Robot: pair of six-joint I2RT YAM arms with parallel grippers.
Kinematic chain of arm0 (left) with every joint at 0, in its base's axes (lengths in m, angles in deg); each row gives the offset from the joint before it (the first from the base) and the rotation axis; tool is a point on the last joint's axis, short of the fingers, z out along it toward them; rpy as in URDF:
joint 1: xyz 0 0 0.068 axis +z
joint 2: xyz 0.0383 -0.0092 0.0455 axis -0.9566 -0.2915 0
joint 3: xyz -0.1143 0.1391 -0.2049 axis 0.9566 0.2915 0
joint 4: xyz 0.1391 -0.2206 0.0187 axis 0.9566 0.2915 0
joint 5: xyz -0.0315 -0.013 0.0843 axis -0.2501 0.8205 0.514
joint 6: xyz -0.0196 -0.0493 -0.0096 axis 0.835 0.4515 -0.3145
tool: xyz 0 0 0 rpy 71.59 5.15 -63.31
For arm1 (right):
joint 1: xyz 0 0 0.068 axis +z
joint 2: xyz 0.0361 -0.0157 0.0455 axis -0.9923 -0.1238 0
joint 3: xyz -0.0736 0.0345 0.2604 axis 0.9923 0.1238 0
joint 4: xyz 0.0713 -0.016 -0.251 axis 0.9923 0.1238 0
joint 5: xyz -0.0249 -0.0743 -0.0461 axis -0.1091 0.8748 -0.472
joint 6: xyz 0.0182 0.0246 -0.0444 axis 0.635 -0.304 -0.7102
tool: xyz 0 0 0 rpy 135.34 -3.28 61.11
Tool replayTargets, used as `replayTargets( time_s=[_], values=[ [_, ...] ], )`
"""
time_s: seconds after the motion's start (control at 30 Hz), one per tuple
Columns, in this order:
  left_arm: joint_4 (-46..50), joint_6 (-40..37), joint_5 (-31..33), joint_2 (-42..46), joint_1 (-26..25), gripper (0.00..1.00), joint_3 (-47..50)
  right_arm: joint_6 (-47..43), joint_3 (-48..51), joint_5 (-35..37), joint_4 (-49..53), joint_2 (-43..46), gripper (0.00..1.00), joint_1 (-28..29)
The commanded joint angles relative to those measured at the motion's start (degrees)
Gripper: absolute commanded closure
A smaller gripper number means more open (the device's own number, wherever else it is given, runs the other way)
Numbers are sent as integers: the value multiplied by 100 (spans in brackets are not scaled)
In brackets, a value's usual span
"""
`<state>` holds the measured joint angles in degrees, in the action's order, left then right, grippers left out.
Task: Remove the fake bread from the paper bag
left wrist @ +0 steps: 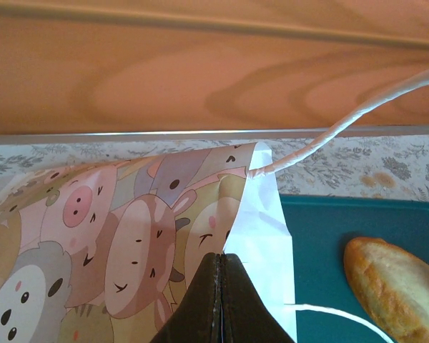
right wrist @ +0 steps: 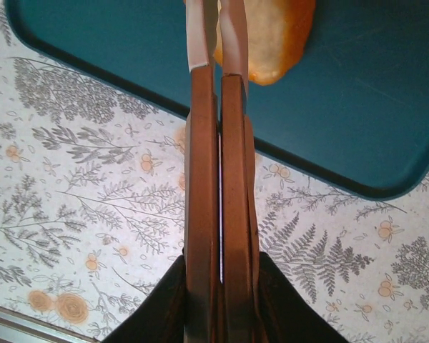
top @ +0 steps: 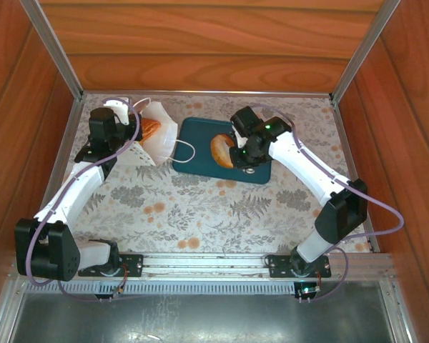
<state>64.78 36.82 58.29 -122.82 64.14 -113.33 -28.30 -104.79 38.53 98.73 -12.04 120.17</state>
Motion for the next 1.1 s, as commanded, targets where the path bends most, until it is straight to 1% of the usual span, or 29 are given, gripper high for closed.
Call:
replayTargets(
  time_s=[0.0,0.17,0.2,0.37,0.63,0.93,1.07],
  values=[
    [-60,65,0,175,-6,100,-110,-20,-133,-470,-192,122,81,86],
    [-60,57,9,201,-6,100,-94,-24,-209,-797,-440,-214,81,163],
    [-60,57,9,198,-6,100,-86,-24,-271,-800,-447,-454,81,186],
    [-60,46,27,232,-6,100,-62,-53,-672,-633,-332,-1032,80,296],
    [-65,30,53,231,-6,100,-40,69,-1035,38,143,-1651,81,377],
    [-60,19,64,257,-6,100,-35,421,-1062,1035,485,-1814,81,359],
    [-60,13,64,274,-5,100,-25,492,-964,1239,564,-1841,81,292]
  ],
)
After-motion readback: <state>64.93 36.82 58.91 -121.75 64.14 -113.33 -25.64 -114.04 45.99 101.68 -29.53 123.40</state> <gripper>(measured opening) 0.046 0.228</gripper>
